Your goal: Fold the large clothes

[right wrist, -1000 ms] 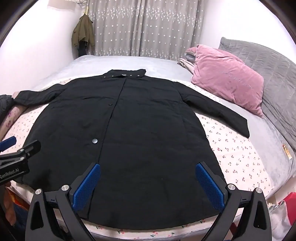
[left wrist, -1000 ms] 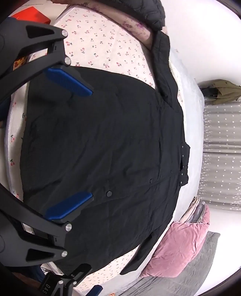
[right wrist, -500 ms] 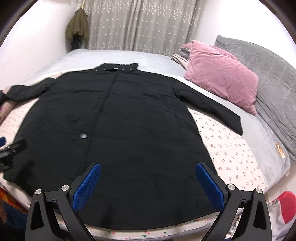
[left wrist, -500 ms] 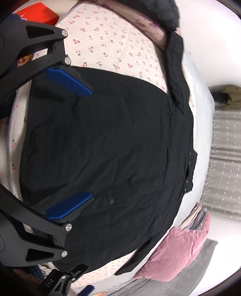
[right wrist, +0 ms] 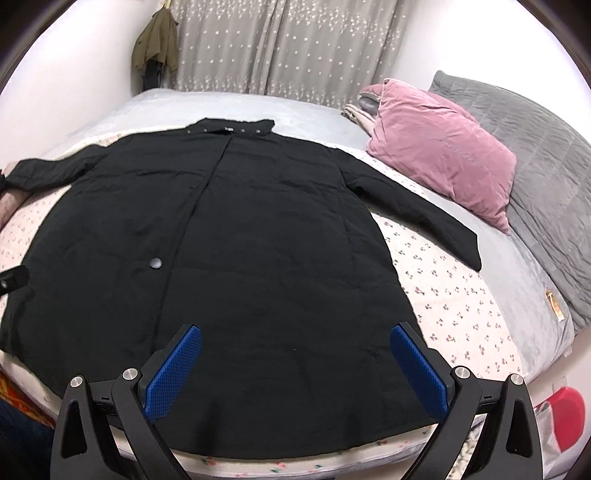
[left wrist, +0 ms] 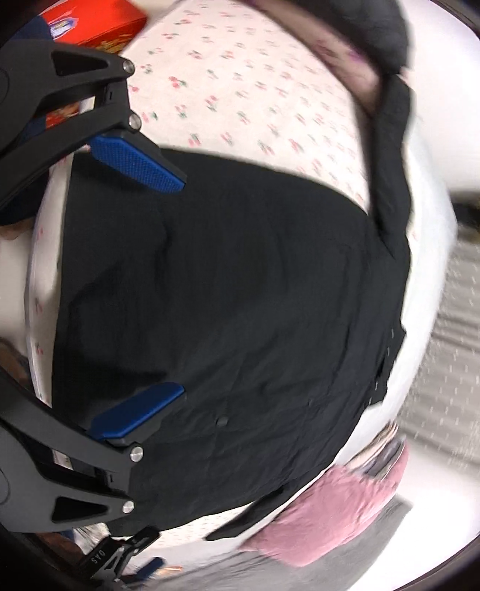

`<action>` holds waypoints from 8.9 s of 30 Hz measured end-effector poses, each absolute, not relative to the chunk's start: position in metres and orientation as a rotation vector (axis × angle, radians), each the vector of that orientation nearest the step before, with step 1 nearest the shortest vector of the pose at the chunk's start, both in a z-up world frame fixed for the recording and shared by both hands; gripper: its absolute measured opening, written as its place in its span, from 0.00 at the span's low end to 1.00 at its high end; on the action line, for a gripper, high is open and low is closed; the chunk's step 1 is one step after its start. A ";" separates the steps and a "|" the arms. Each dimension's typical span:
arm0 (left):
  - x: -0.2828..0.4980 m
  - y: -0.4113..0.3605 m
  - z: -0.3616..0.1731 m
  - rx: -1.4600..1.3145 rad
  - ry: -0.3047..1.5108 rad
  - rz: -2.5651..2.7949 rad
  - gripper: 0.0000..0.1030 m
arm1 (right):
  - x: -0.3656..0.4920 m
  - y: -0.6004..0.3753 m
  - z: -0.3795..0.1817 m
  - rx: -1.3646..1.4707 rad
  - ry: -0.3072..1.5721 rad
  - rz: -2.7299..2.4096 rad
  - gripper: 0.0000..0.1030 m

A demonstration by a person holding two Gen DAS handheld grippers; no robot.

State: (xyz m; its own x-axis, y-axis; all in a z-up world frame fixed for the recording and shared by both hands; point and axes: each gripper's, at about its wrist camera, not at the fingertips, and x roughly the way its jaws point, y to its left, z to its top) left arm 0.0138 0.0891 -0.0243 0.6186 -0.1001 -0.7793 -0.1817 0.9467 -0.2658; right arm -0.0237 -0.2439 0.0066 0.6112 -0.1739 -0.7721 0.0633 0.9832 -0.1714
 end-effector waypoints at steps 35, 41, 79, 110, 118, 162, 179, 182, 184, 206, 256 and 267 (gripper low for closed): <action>-0.019 0.161 -0.007 -0.366 0.843 0.196 0.35 | -0.064 -0.419 0.016 0.404 0.784 -0.427 0.12; -0.007 0.140 0.002 -0.322 0.814 0.153 0.53 | -0.054 -0.400 0.023 0.400 0.747 -0.287 0.30; 0.183 0.025 -0.029 -0.169 0.961 0.112 0.91 | 0.091 -0.389 -0.019 0.454 0.875 -0.044 0.63; 0.217 0.081 -0.033 -0.258 0.951 0.200 0.91 | 0.204 -0.642 -0.046 0.757 0.641 -0.626 0.08; 0.218 0.136 -0.026 -0.385 0.920 0.272 0.91 | 0.227 -0.576 0.096 0.445 0.420 -0.605 0.07; 0.214 0.171 -0.027 -0.573 0.916 0.260 0.91 | 0.331 -0.112 -0.077 -0.069 0.908 0.291 0.62; 0.206 0.222 -0.021 -0.586 0.885 0.411 0.91 | 0.181 -0.191 0.000 -0.019 1.055 0.207 0.72; 0.210 0.243 -0.018 -0.575 0.871 0.477 0.91 | 0.152 -0.212 0.007 0.084 0.970 0.262 0.87; 0.216 0.263 -0.017 -0.538 0.868 0.555 0.91 | 0.143 -0.217 -0.007 0.075 0.949 0.272 0.87; 0.226 0.369 -0.028 -0.774 0.503 0.693 0.09 | 0.150 -0.235 -0.022 0.090 0.966 0.218 0.87; 0.146 0.075 0.009 -0.028 0.814 0.223 0.76 | 0.150 -0.299 -0.006 0.249 0.923 0.071 0.87; 0.072 0.119 0.012 0.082 0.784 0.296 0.76 | 0.096 -0.307 0.020 0.078 0.786 0.013 0.87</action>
State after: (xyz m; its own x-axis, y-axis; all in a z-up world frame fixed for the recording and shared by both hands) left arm 0.0722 0.1194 0.0117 0.6691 0.2920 -0.6834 -0.2317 0.9557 0.1815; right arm 0.0963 -0.3071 0.0200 0.7067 0.0407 -0.7063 0.0173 0.9971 0.0747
